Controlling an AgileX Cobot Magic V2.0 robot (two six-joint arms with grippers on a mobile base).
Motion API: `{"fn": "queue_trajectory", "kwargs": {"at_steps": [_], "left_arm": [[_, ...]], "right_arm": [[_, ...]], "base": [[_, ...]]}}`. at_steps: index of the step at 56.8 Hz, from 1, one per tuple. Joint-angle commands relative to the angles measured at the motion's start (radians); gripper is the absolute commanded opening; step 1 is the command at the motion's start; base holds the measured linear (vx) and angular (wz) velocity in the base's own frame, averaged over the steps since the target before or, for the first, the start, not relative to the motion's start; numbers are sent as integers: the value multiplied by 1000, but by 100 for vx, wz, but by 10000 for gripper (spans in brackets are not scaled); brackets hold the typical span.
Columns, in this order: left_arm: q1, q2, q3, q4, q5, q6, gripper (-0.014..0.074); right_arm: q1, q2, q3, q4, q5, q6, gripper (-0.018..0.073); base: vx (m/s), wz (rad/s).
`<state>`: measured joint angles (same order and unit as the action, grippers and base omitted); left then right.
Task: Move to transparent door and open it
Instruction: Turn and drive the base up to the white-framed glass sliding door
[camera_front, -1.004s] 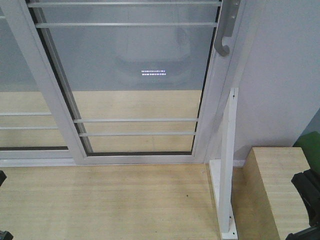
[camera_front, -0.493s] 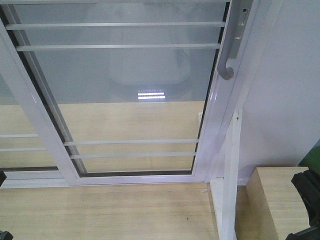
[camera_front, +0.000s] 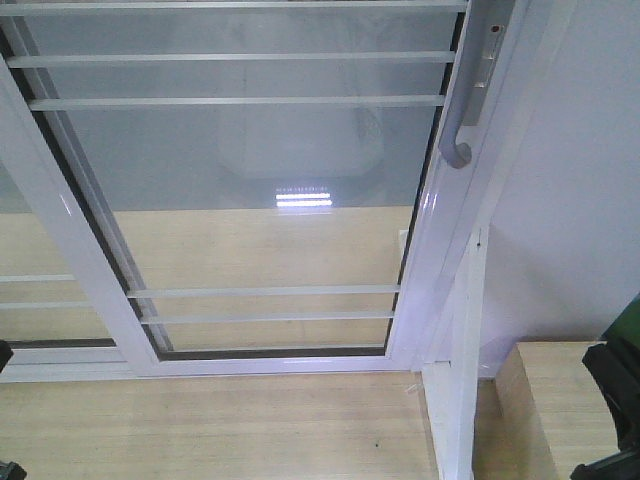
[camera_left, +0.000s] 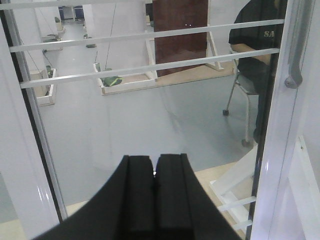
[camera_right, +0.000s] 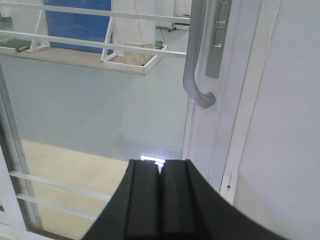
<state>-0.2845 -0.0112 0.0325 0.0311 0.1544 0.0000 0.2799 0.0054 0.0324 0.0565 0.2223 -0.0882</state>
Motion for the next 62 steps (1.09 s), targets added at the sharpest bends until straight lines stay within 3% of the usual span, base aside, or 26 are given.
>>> {"fn": "queue_trajectory", "kwargs": {"at_steps": [1,43,54,62], "left_arm": [[-5,7,7,-4,-87,-5,-6],[-5,7,7,-1,-95,0,-6],[-5,7,7,-3,-116,0,-6],[-5,7,7,-3,-154,-6,-6]], "right_arm": [[-3,22,1,3,-66,-1,-5],[-3,22,1,-1,-83,-2,-5],[-3,22,1,87,-138,29,-5],[-3,22,1,89,-200,29,-5]], "base": [[0,-1],[0,0],[0,0],[0,0]]}}
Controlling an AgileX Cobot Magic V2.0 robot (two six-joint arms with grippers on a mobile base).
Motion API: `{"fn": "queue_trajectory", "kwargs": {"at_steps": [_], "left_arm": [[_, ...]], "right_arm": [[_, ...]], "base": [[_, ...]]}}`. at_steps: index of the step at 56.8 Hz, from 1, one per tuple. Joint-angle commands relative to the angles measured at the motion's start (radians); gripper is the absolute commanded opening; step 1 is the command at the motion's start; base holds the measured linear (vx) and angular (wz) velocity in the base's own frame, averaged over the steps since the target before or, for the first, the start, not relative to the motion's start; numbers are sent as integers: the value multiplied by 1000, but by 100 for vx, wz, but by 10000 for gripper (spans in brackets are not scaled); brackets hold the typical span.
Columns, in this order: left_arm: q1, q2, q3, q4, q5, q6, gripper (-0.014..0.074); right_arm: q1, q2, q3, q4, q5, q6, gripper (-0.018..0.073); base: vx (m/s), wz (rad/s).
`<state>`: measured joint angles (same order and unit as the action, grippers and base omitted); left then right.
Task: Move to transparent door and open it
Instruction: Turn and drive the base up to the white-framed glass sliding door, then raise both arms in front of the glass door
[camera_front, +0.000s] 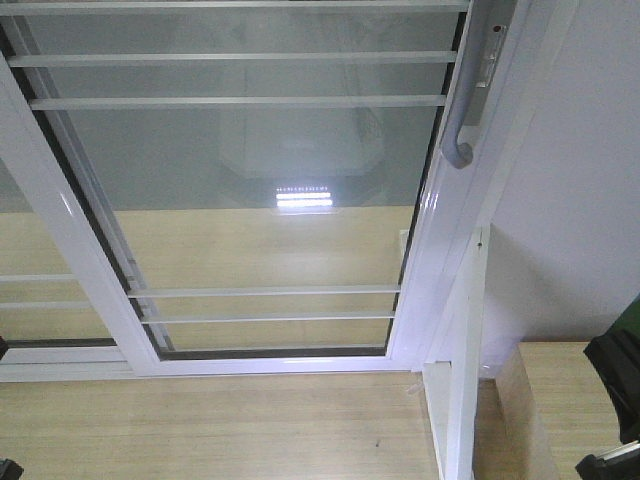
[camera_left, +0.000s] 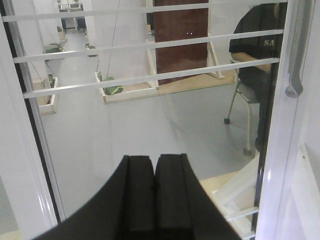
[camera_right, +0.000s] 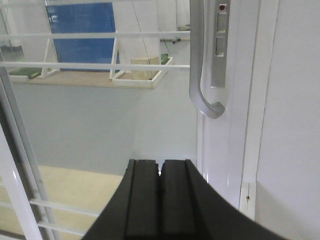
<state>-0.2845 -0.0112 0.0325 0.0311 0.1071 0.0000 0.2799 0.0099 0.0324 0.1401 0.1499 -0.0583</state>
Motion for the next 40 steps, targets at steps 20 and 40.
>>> {"fn": "queue_trajectory", "kwargs": {"at_steps": [20,40], "left_arm": [[-5,99,-70,-72,-218,-74,-6],[-5,662,-486,-71,-258,-9,-6]], "right_arm": [[-3,55,-128,-23,-188,-76,-5],[-3,578,-521,-60,-143,-83,-5]], "base": [[0,0],[0,0]]}}
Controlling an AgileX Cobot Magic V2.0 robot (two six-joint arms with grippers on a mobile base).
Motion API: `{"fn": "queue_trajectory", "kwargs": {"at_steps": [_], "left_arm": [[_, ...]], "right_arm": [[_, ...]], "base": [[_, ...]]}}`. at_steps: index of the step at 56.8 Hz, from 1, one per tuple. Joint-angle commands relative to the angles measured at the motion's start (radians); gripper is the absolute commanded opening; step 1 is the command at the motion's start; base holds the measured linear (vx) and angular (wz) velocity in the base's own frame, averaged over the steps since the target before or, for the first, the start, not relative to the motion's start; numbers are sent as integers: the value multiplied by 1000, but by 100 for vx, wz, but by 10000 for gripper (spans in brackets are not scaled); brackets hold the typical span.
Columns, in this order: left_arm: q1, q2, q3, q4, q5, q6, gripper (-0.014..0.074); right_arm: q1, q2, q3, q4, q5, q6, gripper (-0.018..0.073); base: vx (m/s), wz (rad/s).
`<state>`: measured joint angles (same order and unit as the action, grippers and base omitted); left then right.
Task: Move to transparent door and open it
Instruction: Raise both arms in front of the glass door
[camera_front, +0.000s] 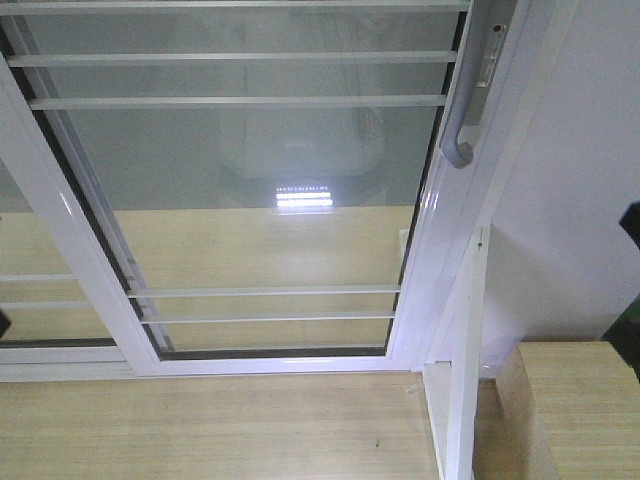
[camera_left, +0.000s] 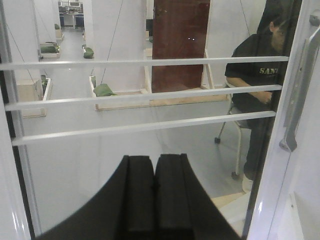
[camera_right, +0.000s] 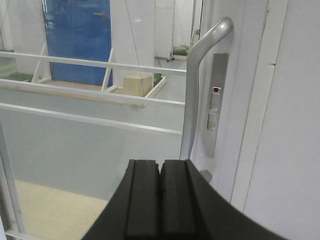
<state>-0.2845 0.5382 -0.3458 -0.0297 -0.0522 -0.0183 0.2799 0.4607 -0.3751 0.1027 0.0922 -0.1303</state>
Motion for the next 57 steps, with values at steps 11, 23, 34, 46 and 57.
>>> {"fn": "queue_trajectory", "kwargs": {"at_steps": [11,23,34,46,57], "left_arm": [[-5,405,-307,-10,-174,11,-6],[-5,578,-354,-10,-336,11,-6],[-5,613,-354,-10,-339,11,-5],[-5,613,-353,0,-340,18,20],[-5,613,-353,7,-337,18,132]], "right_arm": [[-3,415,-292,-25,-166,-12,-5],[-3,601,-338,-16,-332,-11,-5],[-3,666,-338,-13,-406,-8,-5],[-3,700,-338,-13,-449,-8,19],[-3,704,-338,-14,-442,-17,153]], "base": [[0,0],[0,0],[0,0],[0,0],[0,0]]}}
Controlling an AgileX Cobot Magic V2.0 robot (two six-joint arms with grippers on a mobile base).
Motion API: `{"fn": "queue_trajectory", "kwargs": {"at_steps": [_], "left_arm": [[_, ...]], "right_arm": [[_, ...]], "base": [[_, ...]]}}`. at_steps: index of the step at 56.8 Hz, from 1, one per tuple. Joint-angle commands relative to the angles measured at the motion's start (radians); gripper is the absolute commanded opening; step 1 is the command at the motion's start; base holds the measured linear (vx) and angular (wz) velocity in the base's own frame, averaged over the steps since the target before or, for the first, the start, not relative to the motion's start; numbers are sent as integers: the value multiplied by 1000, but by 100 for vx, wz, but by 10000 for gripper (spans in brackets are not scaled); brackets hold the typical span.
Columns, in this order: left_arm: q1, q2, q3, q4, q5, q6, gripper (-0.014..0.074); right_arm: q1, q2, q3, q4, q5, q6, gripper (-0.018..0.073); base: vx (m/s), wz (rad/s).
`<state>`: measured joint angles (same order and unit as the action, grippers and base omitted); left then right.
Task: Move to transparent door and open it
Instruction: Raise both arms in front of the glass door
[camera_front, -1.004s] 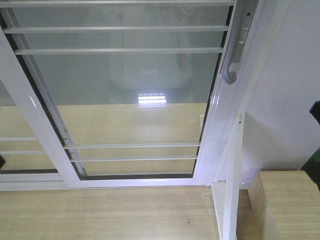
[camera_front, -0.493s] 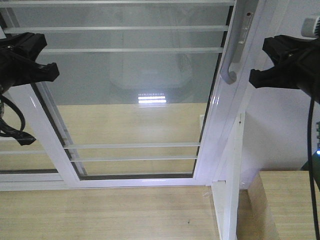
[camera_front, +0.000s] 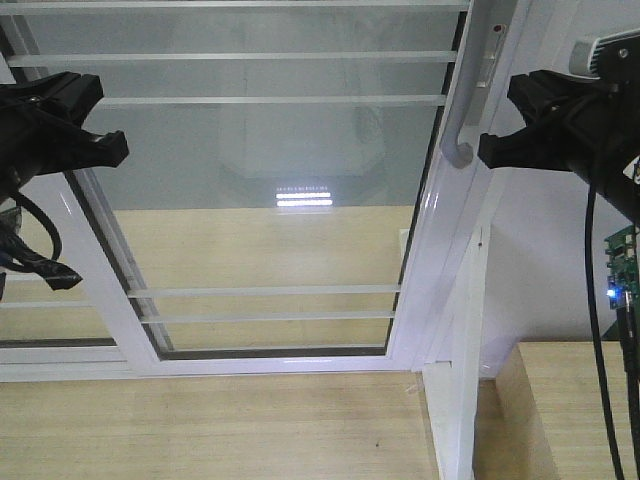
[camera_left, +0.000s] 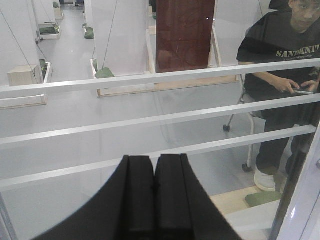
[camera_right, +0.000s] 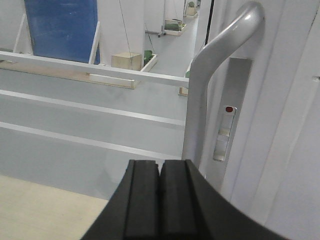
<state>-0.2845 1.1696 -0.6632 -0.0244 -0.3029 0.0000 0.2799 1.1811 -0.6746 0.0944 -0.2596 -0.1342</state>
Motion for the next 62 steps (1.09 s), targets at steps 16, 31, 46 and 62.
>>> {"fn": "queue_trajectory", "kwargs": {"at_steps": [16,31,46,62], "left_arm": [[-5,-17,-35,0,-87,0,471],[-5,63,-35,-93,-182,51,568],[-5,132,-35,-192,-265,151,566],[-5,186,-35,-193,-334,222,566]], "right_arm": [[-3,-10,-38,0,-91,-46,596],[-3,90,-38,49,-226,-70,664],[-3,249,-38,155,-455,-91,608],[-3,407,-140,140,-482,-91,587]], "base": [[0,0],[0,0],[0,0],[0,0]]}}
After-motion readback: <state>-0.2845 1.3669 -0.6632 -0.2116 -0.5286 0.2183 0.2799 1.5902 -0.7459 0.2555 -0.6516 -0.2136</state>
